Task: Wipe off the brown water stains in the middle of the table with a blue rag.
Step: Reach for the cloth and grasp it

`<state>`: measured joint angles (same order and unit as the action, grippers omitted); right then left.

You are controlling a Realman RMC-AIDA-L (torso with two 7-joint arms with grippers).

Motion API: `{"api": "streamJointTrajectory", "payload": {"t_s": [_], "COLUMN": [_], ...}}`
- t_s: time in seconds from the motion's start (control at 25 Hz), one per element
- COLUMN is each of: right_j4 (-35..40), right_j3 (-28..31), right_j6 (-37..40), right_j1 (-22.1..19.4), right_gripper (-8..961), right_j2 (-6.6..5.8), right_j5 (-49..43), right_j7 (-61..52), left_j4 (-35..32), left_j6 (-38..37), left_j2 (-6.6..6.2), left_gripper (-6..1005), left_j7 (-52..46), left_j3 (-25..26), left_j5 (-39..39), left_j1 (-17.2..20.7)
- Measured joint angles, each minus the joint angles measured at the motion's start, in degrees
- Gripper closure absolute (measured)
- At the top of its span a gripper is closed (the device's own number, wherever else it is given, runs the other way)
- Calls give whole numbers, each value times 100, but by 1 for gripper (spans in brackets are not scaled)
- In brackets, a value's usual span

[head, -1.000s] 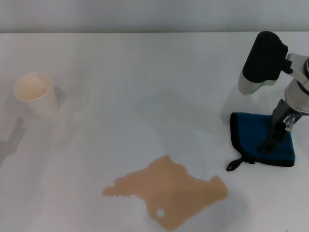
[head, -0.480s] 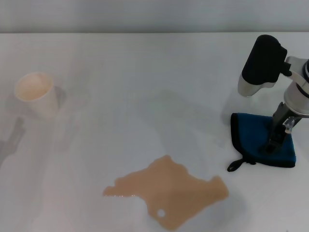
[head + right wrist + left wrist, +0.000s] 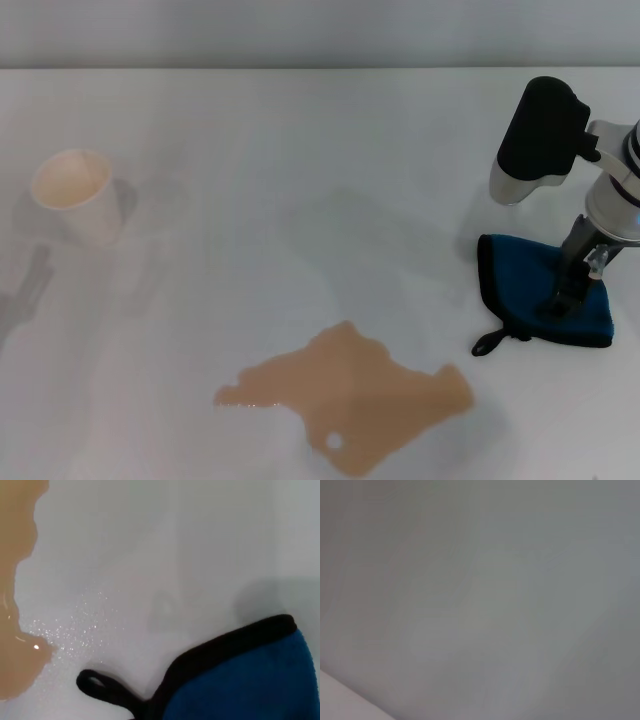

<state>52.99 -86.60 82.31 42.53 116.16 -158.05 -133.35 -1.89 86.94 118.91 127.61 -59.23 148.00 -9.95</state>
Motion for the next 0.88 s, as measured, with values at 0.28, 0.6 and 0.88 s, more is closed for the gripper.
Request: {"api": "streamJointTrajectory", "payload": {"t_s": [0.28,0.6,0.88], "right_j4": [15,51,74], "right_j3": [8,130,157], "right_j6": [35,86,95], "right_j1": [-1,-18,-23], "right_gripper": [370,475,720], "right_j2": [-1,2,-11], "right_j5": [3,-9,52], "right_j7": [-8,-11,-9], "left_j4": [5,22,23], "left_j6": [28,95,100], "left_j2": [1,0,0], "left_gripper": [125,123,125], "left_j7": [-41,-120,-152], "left_j3": [0,0,0], "left_j5": [0,0,0], "left_j1": [2,2,9]}}
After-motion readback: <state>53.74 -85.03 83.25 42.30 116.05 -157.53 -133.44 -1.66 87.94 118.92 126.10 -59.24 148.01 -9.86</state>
